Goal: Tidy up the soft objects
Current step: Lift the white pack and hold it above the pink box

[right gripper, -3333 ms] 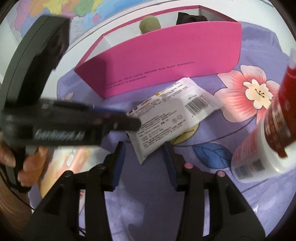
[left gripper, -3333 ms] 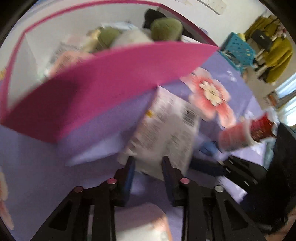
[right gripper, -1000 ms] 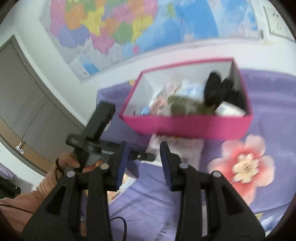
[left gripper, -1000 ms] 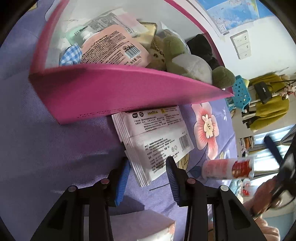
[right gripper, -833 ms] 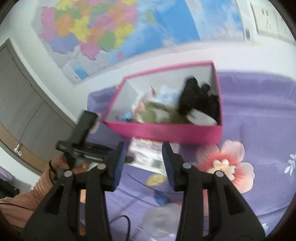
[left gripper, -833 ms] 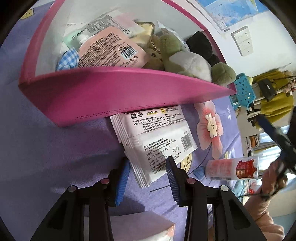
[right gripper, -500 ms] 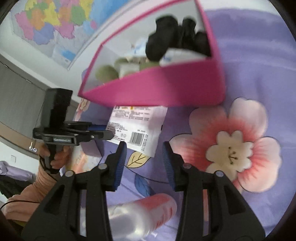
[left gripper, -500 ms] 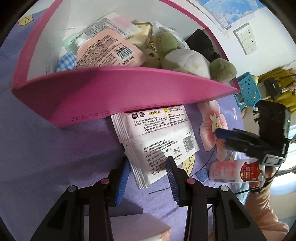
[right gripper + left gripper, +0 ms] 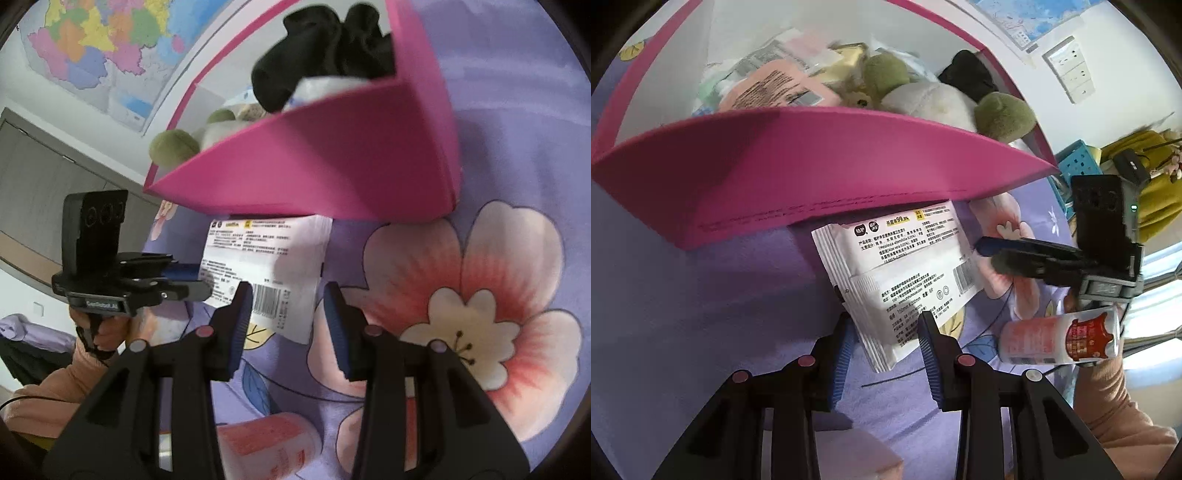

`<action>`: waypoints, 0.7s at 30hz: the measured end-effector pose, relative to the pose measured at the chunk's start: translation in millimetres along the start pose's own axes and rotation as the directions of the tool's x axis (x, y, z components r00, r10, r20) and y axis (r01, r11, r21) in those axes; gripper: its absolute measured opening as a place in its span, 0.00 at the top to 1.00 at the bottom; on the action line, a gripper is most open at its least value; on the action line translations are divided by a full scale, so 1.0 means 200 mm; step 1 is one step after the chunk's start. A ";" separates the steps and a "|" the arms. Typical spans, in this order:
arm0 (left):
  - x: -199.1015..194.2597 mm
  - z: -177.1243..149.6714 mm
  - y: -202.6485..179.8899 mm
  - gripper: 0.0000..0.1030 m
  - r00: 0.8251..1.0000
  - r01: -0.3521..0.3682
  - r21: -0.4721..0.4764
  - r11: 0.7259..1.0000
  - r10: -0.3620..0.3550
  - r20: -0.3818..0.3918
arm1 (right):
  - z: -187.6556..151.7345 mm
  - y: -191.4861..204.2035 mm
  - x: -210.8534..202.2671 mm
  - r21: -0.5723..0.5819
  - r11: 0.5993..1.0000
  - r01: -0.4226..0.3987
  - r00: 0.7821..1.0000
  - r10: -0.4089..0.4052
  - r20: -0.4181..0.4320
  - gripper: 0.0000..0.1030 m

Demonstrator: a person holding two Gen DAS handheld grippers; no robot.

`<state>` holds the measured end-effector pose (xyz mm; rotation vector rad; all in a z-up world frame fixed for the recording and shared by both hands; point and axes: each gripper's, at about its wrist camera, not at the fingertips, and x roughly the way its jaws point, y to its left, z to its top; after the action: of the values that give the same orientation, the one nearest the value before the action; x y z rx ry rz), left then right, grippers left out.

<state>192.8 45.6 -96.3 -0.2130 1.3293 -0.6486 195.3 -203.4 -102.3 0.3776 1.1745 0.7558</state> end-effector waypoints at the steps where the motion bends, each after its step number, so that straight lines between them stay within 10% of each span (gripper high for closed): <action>1: 0.00 0.00 -0.01 0.66 1.000 0.002 0.002 1.000 -0.002 0.000 | 0.00 0.00 0.03 -0.013 1.000 0.008 1.000 -0.008 -0.005 0.59; 21: -0.22 -0.07 -0.26 0.67 0.985 -0.029 0.073 0.997 0.016 0.171 | -0.04 0.17 -0.21 -0.171 0.982 -0.076 0.988 0.097 0.118 0.76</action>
<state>159.6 31.1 -37.0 -0.1874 1.1395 -0.6460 169.7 -209.6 -55.2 0.3341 0.9741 0.8866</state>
